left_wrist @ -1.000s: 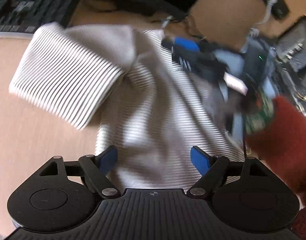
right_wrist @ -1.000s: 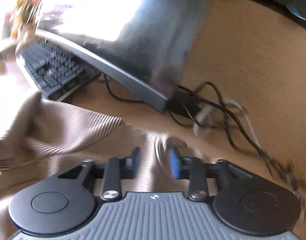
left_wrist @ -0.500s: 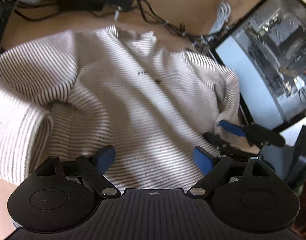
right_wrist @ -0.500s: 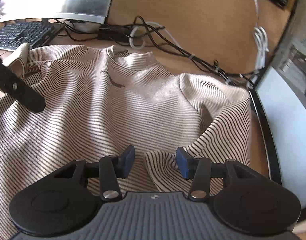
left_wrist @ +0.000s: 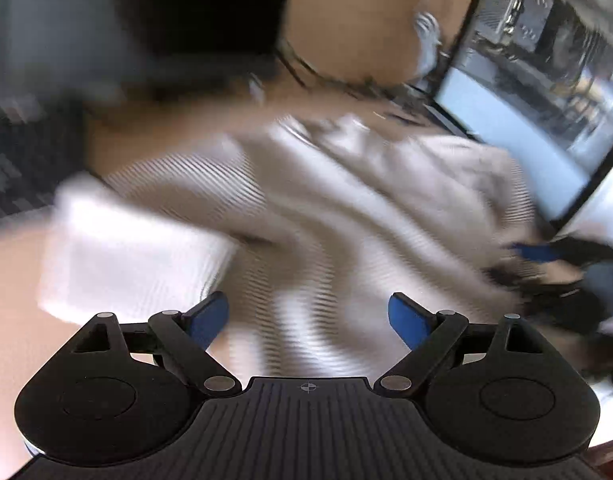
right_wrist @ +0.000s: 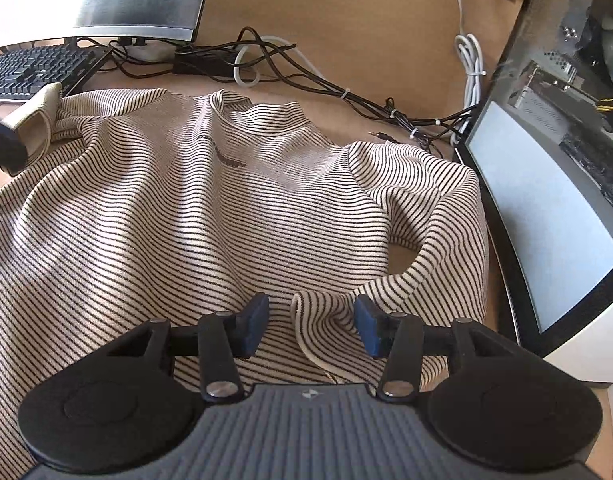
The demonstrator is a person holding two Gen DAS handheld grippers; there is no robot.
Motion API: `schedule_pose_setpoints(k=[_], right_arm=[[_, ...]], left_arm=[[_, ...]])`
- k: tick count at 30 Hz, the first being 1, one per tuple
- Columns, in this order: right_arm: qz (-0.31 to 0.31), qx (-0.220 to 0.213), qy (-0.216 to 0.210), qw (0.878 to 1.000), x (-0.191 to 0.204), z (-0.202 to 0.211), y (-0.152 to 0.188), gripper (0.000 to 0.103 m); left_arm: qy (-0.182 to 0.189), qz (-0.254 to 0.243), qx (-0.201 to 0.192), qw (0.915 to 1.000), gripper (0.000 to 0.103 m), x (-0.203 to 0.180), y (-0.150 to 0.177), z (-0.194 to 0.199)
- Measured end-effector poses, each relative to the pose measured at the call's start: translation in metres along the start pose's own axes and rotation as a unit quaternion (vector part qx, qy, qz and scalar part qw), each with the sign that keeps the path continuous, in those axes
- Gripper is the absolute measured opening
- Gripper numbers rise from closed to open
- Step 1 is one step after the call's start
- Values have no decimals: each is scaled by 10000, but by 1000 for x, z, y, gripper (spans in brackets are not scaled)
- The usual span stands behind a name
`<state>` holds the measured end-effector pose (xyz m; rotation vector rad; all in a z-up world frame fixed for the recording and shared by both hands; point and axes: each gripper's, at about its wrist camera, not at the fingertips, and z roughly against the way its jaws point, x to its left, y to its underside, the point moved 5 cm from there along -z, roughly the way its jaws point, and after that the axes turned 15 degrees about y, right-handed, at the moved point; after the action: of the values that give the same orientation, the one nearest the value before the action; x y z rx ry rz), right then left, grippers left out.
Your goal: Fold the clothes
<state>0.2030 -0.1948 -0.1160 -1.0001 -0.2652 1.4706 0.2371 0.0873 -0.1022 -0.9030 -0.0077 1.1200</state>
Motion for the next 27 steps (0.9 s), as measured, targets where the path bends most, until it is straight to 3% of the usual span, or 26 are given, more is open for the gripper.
schedule_pose_setpoints(k=[7,12,14,17,20,24,27], right_arm=[[19,28,9,10000,0,-3,-3,54],[38,2,-4,10000,0,-3,-2,55],[46,-8,-9,10000,0,-3,-2,55],[57,-23,-17,10000,0,-4,-2,55],[51,-15,-68,10000,-1,-5,-2,57],[18,-17,-128,9999,-4,-6,-2,60],[-38,-33,-157,9999,-4,-8,-3,63]], left_arm=[[-911,-874,-105,9919,92,7,7,13],[-1583,-1422,-166,9770,89,12,10,19],[-2111,-1485,-236,9658,86,19,5,15],[-2494,-1260,-439,9592,87,40,-8,26],[-3053,-944,-585,9458,87,75,-25,45],[-3846,117,-1067,9168,87,141,-54,106],[-4205,697,-1390,8939,90,172,-60,150]])
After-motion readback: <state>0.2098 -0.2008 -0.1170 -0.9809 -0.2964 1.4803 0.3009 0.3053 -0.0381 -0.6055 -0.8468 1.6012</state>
